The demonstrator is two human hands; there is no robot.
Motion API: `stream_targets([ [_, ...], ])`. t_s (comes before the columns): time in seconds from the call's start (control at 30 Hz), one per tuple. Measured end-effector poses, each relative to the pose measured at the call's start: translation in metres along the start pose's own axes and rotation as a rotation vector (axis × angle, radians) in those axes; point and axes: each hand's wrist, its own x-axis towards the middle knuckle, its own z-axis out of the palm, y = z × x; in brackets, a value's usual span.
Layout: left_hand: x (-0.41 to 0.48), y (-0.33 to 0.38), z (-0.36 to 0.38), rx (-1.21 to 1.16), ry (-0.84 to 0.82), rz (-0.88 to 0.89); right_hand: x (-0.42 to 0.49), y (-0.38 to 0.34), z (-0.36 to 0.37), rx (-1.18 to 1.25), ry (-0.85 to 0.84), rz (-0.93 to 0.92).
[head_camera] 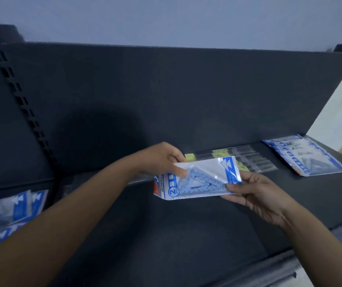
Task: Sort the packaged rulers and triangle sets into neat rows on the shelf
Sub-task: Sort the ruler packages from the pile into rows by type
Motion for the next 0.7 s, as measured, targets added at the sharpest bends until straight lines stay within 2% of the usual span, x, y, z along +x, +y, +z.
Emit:
stream_targets([
  [0.23, 0.067, 0.072, 0.084, -0.011, 0.007, 0.019, -0.042, -0.028, -0.123, 0.04, -0.069, -0.011],
  [0.47, 0.134, 0.152, 0.188, -0.081, 0.099, -0.02, -0.067, -0.056, -0.268, -0.128, 0.103, 0.014],
  [0.7, 0.197, 0.191, 0.246, -0.049, 0.227, -0.029, -0.047, -0.078, -0.352, -0.211, 0.198, -0.041],
])
